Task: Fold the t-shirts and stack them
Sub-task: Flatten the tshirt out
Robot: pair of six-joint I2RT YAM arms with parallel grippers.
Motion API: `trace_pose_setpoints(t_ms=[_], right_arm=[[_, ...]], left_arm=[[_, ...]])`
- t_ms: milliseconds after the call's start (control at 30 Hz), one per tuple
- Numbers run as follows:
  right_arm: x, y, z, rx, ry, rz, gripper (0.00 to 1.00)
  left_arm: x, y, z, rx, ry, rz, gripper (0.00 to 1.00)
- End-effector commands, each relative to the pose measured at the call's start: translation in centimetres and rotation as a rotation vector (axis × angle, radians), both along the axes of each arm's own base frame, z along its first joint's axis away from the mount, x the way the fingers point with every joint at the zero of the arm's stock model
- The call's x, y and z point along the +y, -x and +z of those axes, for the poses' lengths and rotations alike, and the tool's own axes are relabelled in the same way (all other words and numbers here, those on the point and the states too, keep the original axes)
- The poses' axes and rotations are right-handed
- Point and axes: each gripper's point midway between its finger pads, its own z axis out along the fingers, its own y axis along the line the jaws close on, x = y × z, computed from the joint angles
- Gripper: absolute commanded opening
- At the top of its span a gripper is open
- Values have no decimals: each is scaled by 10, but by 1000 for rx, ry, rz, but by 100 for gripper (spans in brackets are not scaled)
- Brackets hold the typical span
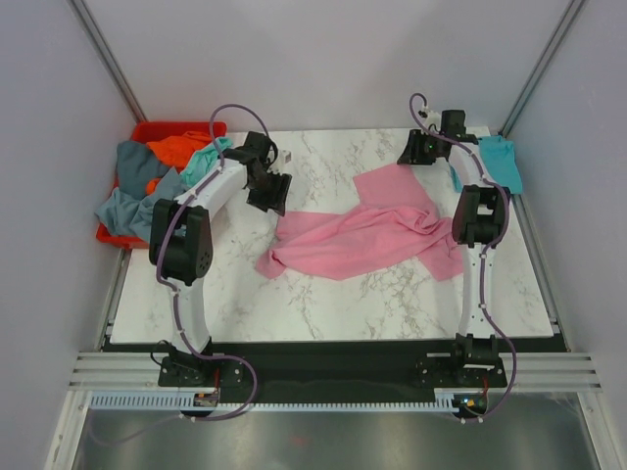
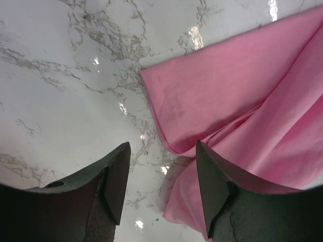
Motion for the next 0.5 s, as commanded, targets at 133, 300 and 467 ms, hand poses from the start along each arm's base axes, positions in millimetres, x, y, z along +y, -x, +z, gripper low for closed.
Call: trace_pose_setpoints(t_ms=[133, 300, 467], right_arm=[[3, 6, -27, 54, 15, -8, 22], [3, 9, -19, 51, 18, -9, 7], [1, 9, -14, 48, 28, -17, 4]], left_arm=[[5, -2, -2, -14, 8, -30, 61], [7, -16, -5, 5, 53, -9, 65], [-2, -15, -10, 44, 125, -26, 71]])
